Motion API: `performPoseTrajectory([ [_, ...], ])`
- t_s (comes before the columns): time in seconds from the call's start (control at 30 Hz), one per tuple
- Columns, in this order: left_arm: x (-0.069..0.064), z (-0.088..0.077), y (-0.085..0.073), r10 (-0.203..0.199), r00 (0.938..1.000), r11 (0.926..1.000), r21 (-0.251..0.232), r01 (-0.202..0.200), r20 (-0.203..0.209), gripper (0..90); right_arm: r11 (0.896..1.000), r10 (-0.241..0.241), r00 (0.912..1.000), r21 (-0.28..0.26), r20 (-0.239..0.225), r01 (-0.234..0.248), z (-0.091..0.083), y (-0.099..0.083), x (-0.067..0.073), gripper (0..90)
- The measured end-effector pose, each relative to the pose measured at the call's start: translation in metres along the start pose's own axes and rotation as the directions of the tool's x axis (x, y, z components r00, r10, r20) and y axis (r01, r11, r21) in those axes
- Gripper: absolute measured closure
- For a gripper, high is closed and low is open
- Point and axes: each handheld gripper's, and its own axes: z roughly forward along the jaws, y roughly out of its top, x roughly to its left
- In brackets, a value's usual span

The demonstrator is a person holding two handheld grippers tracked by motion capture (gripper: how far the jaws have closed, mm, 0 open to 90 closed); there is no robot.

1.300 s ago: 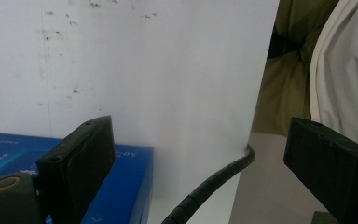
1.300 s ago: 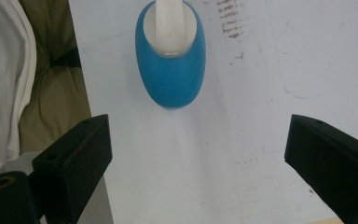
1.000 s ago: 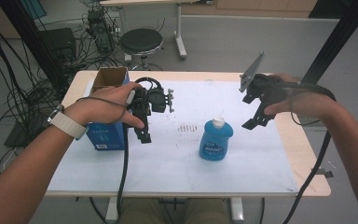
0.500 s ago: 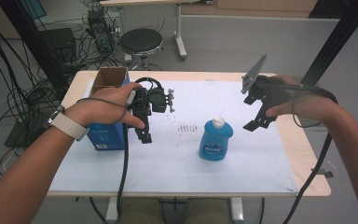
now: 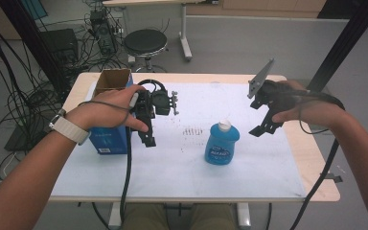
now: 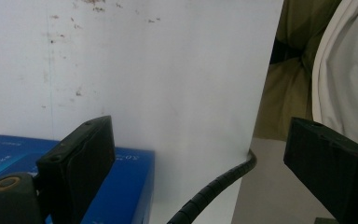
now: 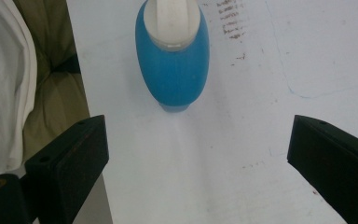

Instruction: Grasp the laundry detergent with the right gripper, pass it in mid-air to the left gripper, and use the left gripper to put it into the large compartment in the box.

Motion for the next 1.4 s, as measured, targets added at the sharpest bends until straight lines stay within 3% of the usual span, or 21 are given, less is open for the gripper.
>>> performPoseTrajectory([
  [0.6, 0.000, 0.000, -0.002, -0.006, 1.0000, 1.0000, -0.006, 0.006, -0.001, 9.3, 1.000, 0.004, 0.9997, -0.029, -0.023, -0.005, 0.012, -0.005, 0.003, 5.1],
  [1.4, 0.001, 0.007, 0.001, -0.007, 1.0000, 0.9998, -0.019, 0.007, 0.000, 9.3, 0.987, 0.038, 0.9992, -0.153, -0.008, -0.039, 0.045, -0.024, 0.008, 5.5],
])
